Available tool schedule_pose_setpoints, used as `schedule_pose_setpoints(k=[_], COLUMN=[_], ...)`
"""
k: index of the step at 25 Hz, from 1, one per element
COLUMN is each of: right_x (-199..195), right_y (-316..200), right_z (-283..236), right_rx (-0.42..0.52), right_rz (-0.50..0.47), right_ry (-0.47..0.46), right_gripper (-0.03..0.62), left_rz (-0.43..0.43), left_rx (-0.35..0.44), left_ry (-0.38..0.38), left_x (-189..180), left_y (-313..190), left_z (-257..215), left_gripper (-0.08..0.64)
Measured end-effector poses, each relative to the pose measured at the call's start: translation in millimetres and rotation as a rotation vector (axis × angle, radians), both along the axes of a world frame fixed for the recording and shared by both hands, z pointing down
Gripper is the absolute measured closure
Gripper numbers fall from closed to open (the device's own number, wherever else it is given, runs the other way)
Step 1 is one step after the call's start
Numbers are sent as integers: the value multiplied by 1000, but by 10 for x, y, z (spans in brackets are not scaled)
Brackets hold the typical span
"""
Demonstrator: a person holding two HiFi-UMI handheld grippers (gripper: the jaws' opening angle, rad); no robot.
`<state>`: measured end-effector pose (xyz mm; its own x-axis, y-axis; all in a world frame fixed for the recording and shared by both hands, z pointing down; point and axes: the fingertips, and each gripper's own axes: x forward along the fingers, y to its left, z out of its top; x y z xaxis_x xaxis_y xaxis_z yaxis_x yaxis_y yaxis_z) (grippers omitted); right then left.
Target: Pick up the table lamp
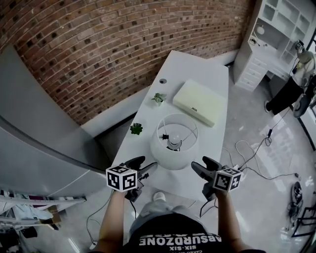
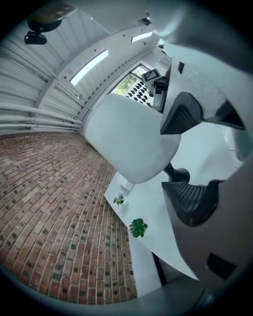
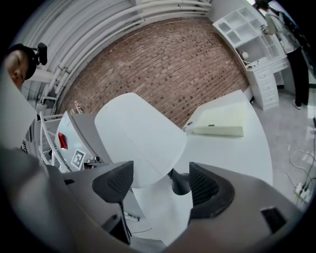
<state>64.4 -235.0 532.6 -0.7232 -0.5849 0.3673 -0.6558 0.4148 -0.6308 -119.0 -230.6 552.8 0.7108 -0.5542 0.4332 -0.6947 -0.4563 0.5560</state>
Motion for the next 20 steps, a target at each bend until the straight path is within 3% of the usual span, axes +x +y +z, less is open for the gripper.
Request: schedule_pose_setpoints(k=[8, 14, 20], right_x=[-22, -33, -87], right_y=[-68, -76, -77], right_z=[206, 254, 261], right_rx=[-24, -50, -71], right_rz=[-42, -70, -113], right_ry=[-53, -163, -273], right_gripper=[268, 270, 270], left_rz=[109, 204, 263], left_rx=[-52, -46, -72], left_ry=[86, 151, 296], left_x=[53, 149, 213], left_y=[-113, -120, -119], left_z=[148, 141, 140], left_gripper=[278, 278, 278])
